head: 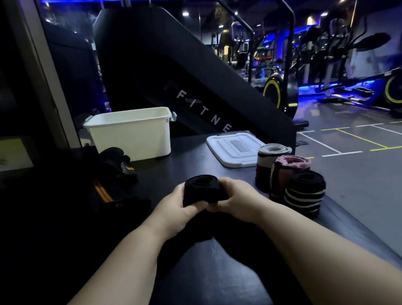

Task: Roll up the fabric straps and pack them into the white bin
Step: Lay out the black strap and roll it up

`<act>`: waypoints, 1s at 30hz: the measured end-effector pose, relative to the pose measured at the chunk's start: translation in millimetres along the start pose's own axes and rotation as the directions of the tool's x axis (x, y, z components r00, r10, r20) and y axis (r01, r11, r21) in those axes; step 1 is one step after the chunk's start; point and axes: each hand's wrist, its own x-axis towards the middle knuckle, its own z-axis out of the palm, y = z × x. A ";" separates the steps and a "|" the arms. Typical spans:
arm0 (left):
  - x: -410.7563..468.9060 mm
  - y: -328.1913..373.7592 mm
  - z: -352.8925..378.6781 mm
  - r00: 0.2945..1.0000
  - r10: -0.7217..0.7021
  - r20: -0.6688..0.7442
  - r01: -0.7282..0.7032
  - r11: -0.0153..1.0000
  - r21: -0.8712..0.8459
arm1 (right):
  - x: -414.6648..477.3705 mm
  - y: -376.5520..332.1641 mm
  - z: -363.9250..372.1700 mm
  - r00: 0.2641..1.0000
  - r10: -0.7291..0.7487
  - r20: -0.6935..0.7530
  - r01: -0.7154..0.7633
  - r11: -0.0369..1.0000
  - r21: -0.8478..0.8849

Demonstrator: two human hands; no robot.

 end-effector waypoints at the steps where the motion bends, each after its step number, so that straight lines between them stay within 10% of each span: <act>1: -2.3 5.4 2.3 0.999 0.000 0.034 0.000 1.000 0.020 | -7.9 1.1 -3.4 1.000 0.004 -0.006 -0.004 1.000 -0.014; 10: -46.4 73.7 55.8 0.949 0.131 0.286 -0.154 0.986 0.058 | -111.3 30.1 -51.2 0.986 0.018 -0.168 -0.023 0.999 -0.026; 30: -53.9 118.5 159.1 0.988 0.136 0.068 -0.141 0.987 0.077 | -175.3 91.9 -100.2 0.910 0.190 -0.368 -0.119 0.971 0.206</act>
